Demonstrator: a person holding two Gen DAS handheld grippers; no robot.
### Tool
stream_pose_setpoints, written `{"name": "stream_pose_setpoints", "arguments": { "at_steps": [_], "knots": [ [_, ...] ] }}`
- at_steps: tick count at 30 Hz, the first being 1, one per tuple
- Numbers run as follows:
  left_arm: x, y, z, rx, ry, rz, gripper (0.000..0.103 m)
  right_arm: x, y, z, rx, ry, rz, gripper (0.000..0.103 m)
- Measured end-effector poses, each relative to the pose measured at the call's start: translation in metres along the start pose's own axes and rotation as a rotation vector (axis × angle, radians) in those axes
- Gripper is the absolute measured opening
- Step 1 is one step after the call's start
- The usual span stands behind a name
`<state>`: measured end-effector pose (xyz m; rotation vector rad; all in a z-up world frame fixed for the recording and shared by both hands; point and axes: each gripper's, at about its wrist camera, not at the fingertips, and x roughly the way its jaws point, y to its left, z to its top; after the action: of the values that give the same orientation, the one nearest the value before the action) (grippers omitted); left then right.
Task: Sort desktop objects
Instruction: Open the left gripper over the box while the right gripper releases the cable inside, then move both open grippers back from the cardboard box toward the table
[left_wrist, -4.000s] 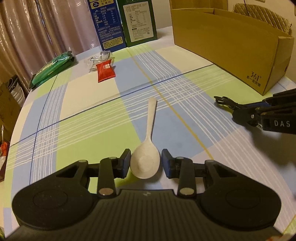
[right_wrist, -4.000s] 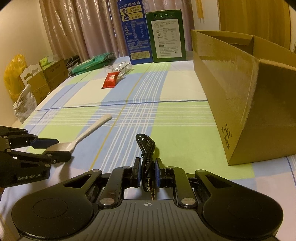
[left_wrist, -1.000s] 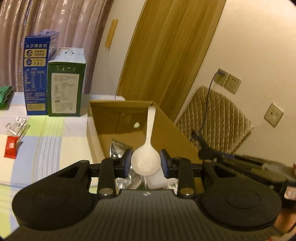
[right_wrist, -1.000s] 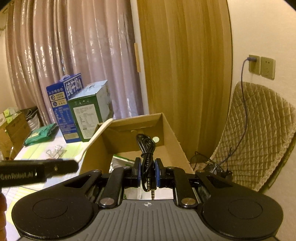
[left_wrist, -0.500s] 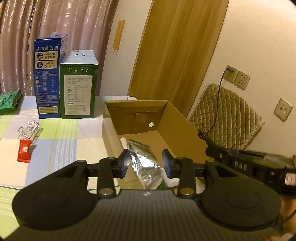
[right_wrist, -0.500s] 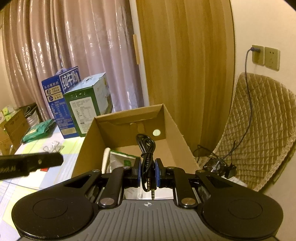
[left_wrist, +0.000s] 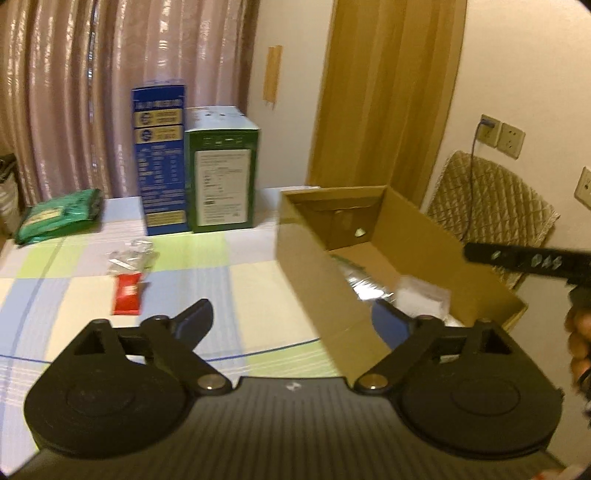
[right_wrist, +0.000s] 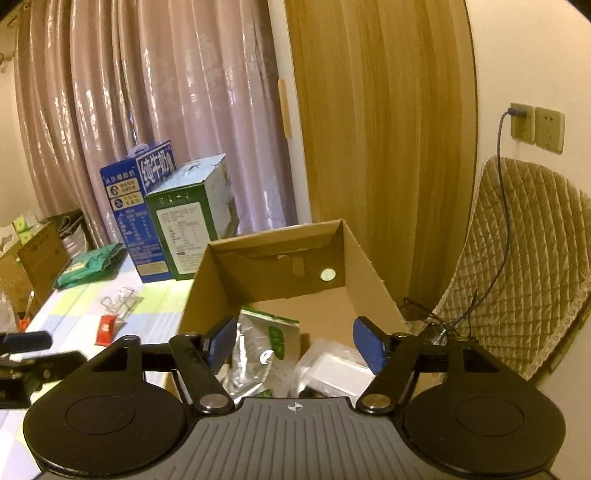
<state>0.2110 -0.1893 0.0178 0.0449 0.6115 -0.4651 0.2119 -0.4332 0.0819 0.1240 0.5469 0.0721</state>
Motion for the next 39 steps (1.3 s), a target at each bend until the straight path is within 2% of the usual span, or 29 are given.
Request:
{"name": "stream_pose_setpoints", "arguments": {
  "at_steps": [3,5,9,14,19,25,31,37,39],
  "knots": [
    [-0.014,0.021,-0.008,-0.017,0.019,0.027,0.100,-0.011,0.011,-0.002,0.003,-0.006,0.018,0.085],
    [-0.023,0.037,-0.013,-0.040,0.039,0.018,0.102,-0.019,0.020,-0.003,0.010,-0.007,0.032,0.094],
    [-0.042,0.063,-0.025,-0.025,0.050,0.076,0.102,-0.034,0.043,-0.008,0.001,0.004,0.087,0.101],
    [-0.065,0.099,-0.038,-0.042,0.020,0.142,0.102,-0.045,0.081,-0.014,-0.025,0.039,0.169,0.101],
    [-0.084,0.128,-0.043,-0.066,-0.014,0.197,0.102,-0.048,0.119,-0.020,-0.063,0.070,0.205,0.101],
    [-0.112,0.150,-0.043,-0.088,-0.057,0.212,0.102,-0.053,0.156,-0.026,-0.112,0.094,0.211,0.101],
    [-0.126,0.164,-0.040,-0.067,-0.049,0.238,0.102,-0.054,0.184,-0.031,-0.136,0.111,0.194,0.101],
    [-0.119,0.183,-0.040,-0.066,-0.083,0.260,0.102,-0.037,0.212,-0.032,-0.167,0.104,0.227,0.101],
    [-0.111,0.193,-0.038,-0.078,-0.085,0.267,0.102,-0.025,0.219,-0.033,-0.180,0.092,0.205,0.101]
  ]
}}
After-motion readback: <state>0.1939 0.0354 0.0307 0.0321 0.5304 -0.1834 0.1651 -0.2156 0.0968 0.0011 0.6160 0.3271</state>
